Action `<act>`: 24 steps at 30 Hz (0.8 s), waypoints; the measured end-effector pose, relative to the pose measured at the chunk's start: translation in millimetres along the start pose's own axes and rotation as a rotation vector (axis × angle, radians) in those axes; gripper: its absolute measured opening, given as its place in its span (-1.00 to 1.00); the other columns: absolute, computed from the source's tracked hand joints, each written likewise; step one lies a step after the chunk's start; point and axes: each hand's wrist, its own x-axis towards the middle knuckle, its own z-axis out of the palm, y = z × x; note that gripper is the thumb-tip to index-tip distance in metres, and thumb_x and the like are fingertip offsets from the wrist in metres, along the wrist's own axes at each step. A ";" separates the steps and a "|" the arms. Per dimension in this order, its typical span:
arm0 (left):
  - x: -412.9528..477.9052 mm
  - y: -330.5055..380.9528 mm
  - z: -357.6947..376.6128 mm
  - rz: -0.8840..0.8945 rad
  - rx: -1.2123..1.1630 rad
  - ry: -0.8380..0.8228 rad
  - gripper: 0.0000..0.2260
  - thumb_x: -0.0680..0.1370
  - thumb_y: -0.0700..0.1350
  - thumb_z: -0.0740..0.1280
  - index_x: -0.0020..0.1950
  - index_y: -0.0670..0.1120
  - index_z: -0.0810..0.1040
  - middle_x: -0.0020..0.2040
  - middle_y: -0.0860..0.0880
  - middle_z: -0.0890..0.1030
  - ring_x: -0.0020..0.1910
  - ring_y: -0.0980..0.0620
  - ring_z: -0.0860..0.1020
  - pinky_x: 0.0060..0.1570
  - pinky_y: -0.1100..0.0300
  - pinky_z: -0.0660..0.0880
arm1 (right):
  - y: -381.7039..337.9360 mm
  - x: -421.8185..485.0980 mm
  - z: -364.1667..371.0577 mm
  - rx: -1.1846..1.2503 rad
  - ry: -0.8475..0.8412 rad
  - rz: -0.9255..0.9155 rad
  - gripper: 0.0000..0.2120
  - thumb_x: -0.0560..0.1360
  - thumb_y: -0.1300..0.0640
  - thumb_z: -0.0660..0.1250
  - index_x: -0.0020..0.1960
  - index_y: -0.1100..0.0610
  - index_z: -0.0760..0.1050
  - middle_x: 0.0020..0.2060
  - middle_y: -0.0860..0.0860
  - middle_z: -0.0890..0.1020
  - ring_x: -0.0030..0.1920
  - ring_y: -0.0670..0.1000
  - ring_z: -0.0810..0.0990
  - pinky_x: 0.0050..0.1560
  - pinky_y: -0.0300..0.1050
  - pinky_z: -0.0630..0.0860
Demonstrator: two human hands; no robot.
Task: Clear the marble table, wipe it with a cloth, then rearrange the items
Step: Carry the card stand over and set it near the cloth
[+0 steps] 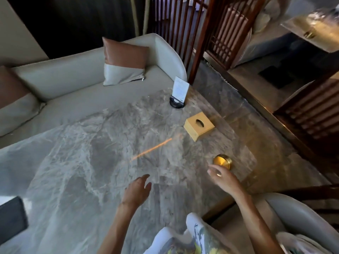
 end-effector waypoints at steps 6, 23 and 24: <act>64.8 60.8 27.1 -0.091 -0.202 -0.022 -0.84 0.56 -0.02 0.22 0.07 0.08 0.57 0.06 0.00 0.67 0.10 -0.04 0.62 0.08 0.13 0.51 | 45.1 75.0 -71.2 0.135 -0.035 0.064 -0.57 0.53 -0.19 0.29 0.32 -0.01 0.51 0.24 -0.10 0.57 0.27 -0.06 0.52 0.31 -0.08 0.43; 397.6 189.2 -42.5 -0.436 -0.902 0.169 -0.87 0.36 -0.08 0.19 -0.32 -0.05 0.51 -0.35 -0.06 0.41 -0.33 -0.04 0.39 -0.30 0.17 0.34 | -121.6 416.3 -140.8 0.599 -0.332 -0.117 -0.35 0.58 0.13 0.31 0.57 0.18 0.08 0.52 0.17 0.23 0.52 0.05 0.25 0.50 -0.07 0.21; 416.7 183.2 -40.1 -0.464 -0.927 0.126 -0.88 0.43 -0.04 0.21 -0.26 0.02 0.50 -0.24 0.03 0.46 -0.24 0.03 0.45 -0.19 0.18 0.43 | -126.5 427.9 -130.5 0.597 -0.348 -0.132 -0.31 0.58 0.12 0.32 0.58 0.18 0.04 0.54 0.16 0.19 0.54 0.04 0.19 0.53 -0.03 0.16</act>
